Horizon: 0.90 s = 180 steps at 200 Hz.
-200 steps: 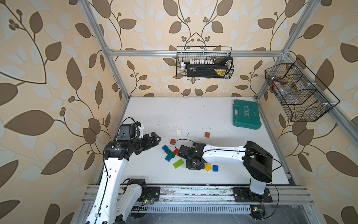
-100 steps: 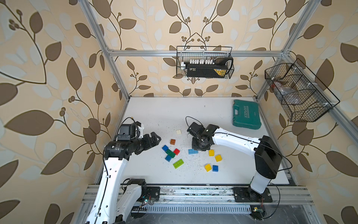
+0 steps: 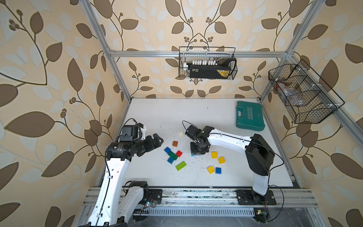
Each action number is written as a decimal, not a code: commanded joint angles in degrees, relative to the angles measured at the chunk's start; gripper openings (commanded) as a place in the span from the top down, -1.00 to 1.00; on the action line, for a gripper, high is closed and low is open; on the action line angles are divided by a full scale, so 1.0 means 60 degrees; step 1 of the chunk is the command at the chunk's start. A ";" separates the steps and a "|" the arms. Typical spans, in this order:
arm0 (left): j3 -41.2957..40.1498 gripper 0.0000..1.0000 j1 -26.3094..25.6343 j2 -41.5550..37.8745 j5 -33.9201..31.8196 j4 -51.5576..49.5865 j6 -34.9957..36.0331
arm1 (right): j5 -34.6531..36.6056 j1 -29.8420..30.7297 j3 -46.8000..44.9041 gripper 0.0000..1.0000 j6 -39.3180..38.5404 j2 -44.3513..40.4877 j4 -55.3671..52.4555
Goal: Assemble the number 1 with lego
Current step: Assemble the lego brick with the lego brick.
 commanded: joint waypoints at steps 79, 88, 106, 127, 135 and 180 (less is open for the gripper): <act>0.0077 -0.98 -0.0030 -0.0026 0.0024 0.0005 0.0058 | 0.0329 -0.0210 0.0368 0.85 -0.0366 0.0480 -0.0051; 0.0067 -0.98 -0.0030 -0.0038 0.0021 0.0005 0.0058 | 0.0355 -0.0220 0.0340 0.85 -0.0392 0.0469 -0.0054; 0.0067 -0.98 -0.0030 -0.0049 0.0022 0.0007 0.0053 | 0.0361 -0.0225 0.0282 0.85 -0.0410 0.0480 -0.0063; 0.0054 -0.98 -0.0016 -0.0050 0.0021 0.0018 0.0058 | 0.0335 -0.0223 0.0196 0.85 -0.0454 0.0538 -0.0027; 0.0070 -0.98 -0.0020 -0.0040 0.0022 0.0009 0.0049 | 0.0293 -0.0225 0.0156 0.86 -0.0465 0.0566 0.0015; 0.0068 -0.98 -0.0015 -0.0053 0.0020 0.0015 0.0047 | 0.0156 -0.0130 -0.0013 0.87 -0.0425 0.0566 0.0141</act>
